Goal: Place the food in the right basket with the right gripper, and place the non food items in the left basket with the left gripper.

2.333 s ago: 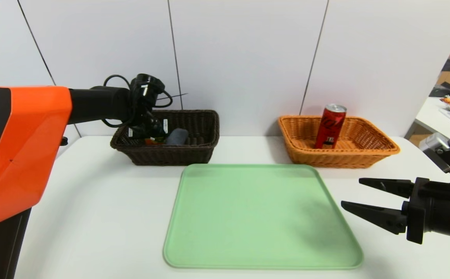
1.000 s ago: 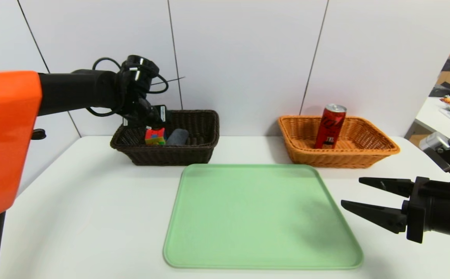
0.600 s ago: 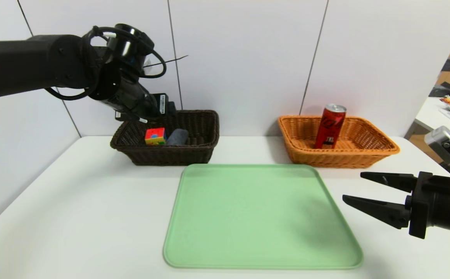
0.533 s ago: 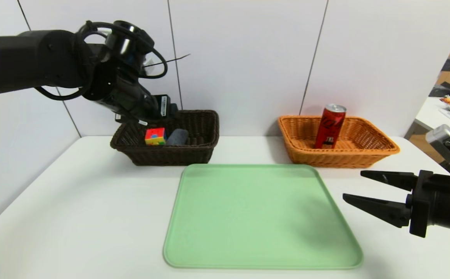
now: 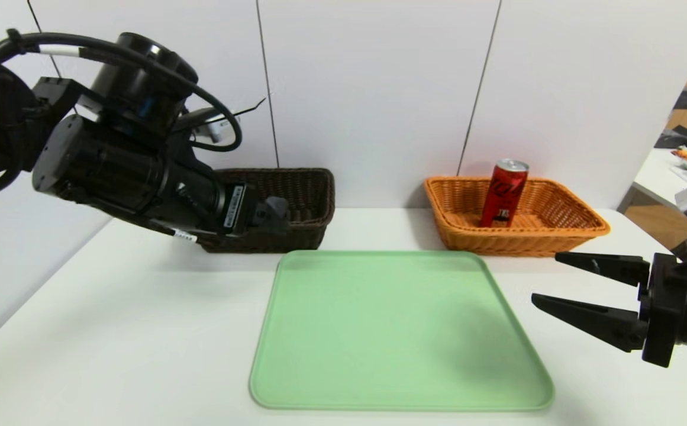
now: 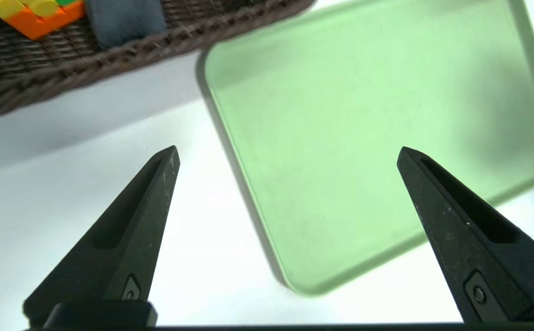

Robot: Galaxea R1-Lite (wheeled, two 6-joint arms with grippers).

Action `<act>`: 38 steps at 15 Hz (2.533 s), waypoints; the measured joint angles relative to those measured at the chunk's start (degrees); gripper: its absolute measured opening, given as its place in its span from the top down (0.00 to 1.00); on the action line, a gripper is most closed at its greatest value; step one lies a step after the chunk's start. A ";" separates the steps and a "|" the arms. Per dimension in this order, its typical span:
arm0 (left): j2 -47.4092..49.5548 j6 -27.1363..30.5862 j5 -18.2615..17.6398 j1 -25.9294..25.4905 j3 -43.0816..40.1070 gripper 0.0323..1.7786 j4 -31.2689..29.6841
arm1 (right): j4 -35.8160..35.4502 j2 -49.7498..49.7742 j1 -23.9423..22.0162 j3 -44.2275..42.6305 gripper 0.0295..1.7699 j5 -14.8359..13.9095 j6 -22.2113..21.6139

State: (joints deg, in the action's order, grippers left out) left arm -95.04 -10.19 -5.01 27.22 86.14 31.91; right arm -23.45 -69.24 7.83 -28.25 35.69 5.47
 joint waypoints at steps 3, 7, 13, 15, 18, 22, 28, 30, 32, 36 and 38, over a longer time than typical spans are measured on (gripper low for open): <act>5.27 1.12 -0.74 0.06 -8.66 0.05 -4.02 | 0.26 2.01 0.29 0.09 0.04 0.41 -0.07; 14.23 1.24 -0.83 0.43 -19.74 0.05 -6.56 | 1.07 6.07 0.33 1.01 0.04 0.33 -0.13; 29.60 1.32 -0.35 1.06 -33.96 0.05 -10.80 | 4.25 16.41 -0.28 6.64 0.04 -2.10 0.20; 33.63 1.38 0.74 0.65 -37.17 0.05 -11.17 | 8.35 20.85 -0.52 7.00 0.04 -5.51 -0.10; 37.74 3.19 2.21 -3.50 -41.08 0.05 -12.21 | 9.68 24.04 -2.12 5.90 0.04 -10.68 -3.24; 44.93 6.51 5.23 -8.42 -48.24 0.05 -14.09 | 12.32 27.99 -2.65 5.84 0.04 -12.41 -4.62; 56.87 10.61 4.63 -17.64 -58.36 0.05 -16.02 | 22.64 37.68 -6.45 5.29 0.04 -12.50 -3.88; 60.73 11.34 3.30 -19.63 -61.45 0.05 -16.51 | 25.25 40.69 -8.40 5.24 0.04 -12.52 -3.61; 64.22 11.59 1.11 -21.44 -63.49 0.05 -16.68 | 25.93 43.03 -10.22 5.35 0.04 -12.43 -3.55; 70.56 13.74 -0.06 -24.69 -67.18 0.05 -16.87 | 30.32 47.45 -13.53 5.67 0.04 -12.37 -3.57; 73.98 15.23 -0.17 -26.01 -69.99 0.05 -16.87 | 33.18 49.74 -14.47 5.49 0.04 -12.48 -3.50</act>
State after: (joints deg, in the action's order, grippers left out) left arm -21.05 5.03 -5.18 1.21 16.15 15.04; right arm 9.73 -19.50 -6.64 -22.76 23.21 1.97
